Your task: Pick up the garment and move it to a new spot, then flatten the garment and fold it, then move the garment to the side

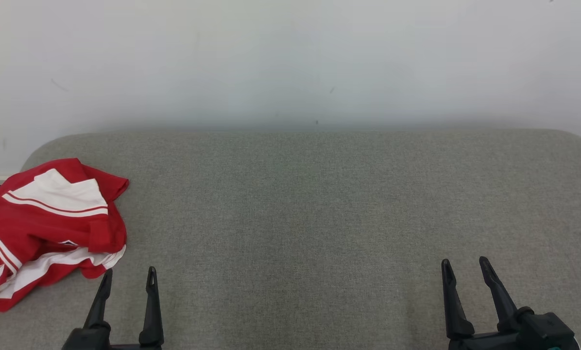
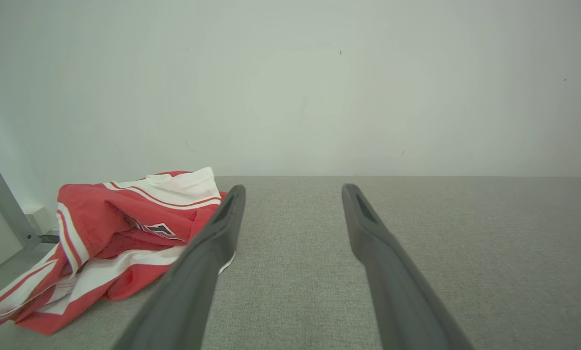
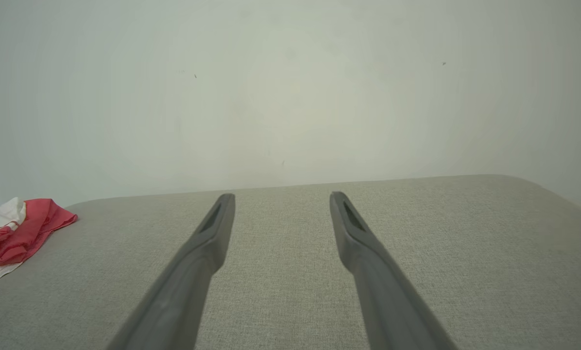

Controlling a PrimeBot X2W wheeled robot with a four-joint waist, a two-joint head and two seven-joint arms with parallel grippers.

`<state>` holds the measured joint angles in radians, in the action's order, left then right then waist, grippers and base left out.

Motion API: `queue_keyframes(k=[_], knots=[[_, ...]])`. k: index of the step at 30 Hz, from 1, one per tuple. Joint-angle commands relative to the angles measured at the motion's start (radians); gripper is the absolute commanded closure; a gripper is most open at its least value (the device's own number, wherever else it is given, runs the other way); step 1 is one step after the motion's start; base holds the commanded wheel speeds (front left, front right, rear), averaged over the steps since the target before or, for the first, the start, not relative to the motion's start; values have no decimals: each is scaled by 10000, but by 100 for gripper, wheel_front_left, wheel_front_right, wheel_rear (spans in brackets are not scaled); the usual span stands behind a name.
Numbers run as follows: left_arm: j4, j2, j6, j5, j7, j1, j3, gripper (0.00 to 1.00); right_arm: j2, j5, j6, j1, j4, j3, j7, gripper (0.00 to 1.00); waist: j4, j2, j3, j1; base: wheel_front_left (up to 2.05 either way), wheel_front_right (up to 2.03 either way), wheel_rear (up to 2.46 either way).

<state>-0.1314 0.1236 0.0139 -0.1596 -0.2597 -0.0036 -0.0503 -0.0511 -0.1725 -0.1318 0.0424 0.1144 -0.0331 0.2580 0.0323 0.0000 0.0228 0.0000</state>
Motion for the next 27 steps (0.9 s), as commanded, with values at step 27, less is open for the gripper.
queue_keyframes(k=[27], knots=[[-43, 139, -296, -93, 76, -135, -2, 0, 6, -260, 21, 125, 28, 42, 71, 0, 634, 0, -19, 0, 0, 0, 0]])
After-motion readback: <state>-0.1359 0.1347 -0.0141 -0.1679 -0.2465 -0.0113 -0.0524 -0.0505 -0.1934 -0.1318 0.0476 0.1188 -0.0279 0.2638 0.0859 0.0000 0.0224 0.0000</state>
